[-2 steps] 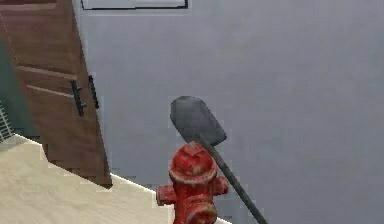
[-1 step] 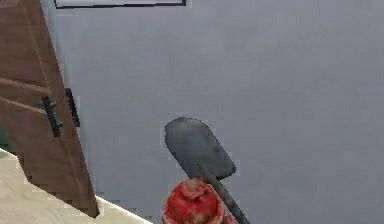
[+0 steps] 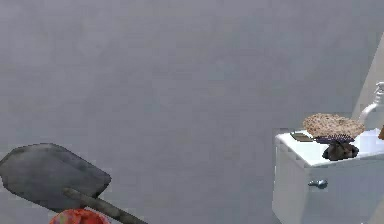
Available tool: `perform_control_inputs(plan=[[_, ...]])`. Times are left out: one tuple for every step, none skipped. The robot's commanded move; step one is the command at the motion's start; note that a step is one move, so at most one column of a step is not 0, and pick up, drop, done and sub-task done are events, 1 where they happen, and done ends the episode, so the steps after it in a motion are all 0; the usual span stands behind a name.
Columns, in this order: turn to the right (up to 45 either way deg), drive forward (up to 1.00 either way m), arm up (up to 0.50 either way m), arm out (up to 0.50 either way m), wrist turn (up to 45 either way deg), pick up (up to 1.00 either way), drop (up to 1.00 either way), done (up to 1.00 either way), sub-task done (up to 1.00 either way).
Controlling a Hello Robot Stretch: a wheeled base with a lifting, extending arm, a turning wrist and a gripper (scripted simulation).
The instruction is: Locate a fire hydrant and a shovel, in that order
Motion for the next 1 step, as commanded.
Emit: perform_control_inputs(plan=[[0.0, 0.00, 0.00, 0.00, 0.0, 0.00, 0.00, 1.00, 0.00]])
